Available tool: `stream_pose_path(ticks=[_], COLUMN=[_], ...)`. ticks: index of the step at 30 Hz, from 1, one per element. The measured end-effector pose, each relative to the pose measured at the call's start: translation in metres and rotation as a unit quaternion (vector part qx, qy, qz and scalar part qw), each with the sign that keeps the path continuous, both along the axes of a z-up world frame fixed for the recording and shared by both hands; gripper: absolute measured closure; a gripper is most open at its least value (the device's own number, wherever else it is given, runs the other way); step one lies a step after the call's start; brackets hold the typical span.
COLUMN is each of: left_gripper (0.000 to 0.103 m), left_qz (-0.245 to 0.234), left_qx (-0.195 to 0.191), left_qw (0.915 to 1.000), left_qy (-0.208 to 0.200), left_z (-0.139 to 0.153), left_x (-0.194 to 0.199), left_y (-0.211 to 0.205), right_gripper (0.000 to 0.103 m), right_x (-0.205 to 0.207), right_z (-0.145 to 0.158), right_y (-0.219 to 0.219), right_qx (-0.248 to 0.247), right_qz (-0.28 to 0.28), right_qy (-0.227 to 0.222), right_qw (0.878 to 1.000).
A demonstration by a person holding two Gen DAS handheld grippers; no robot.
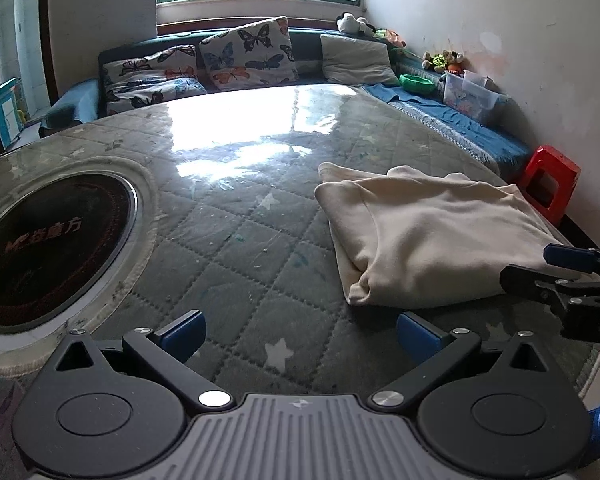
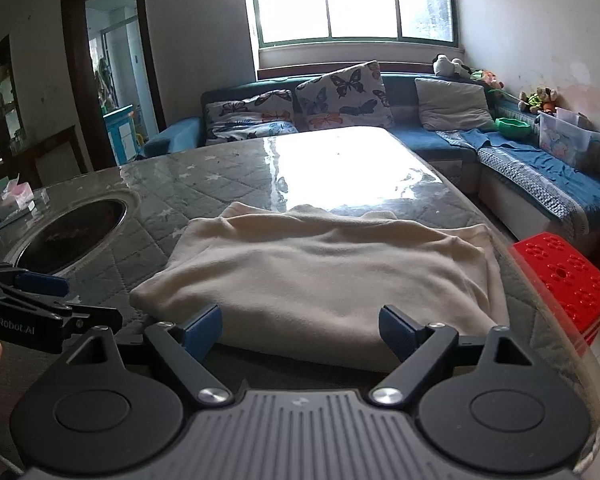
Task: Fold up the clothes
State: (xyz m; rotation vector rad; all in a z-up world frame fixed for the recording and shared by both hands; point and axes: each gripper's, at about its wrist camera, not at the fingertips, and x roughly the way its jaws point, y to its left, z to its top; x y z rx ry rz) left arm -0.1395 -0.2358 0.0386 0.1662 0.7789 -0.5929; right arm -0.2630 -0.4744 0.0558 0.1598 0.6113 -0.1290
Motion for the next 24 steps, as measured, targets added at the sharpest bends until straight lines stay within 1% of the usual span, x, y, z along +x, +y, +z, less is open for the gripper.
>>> stream_pose_path(ticks=[5, 9, 11, 15, 19, 24], left_gripper=[0.0, 0.0, 0.0, 0.0, 0.0, 0.0], left_qz=[0.002, 0.004, 0.006, -0.001, -0.005, -0.008], left_qx=[-0.004, 0.0, 0.002, 0.001, 0.004, 0.002], left_qw=[1.0, 0.9999, 0.9998, 0.9995, 0.9993, 0.999], left_qy=[-0.007, -0.015, -0.019, -0.03, -0.037, -0.044], left_z=[0.003, 0.006, 0.008, 0.012, 0.011, 0.009], left_x=[-0.011, -0.02, -0.024, -0.035, -0.047, -0.06], left_y=[0.008, 0.013, 0.014, 0.017, 0.02, 0.022], right_gripper=[0.014, 0.014, 0.011, 0.009, 0.003, 0.0], right_x=[-0.011, -0.018, -0.024, -0.036, -0.045, -0.054], right_z=[0.007, 0.01, 0.012, 0.016, 0.016, 0.015], right_y=[0.006, 0.009, 0.011, 0.014, 0.016, 0.023], right_qx=[-0.009, -0.009, -0.011, -0.013, -0.011, -0.018], right_qz=[-0.004, -0.009, -0.01, -0.014, -0.021, -0.021], right_qy=[-0.01, -0.016, -0.022, -0.036, -0.045, -0.051], right_qw=[1.0, 1.0, 1.0, 0.999, 0.999, 0.998])
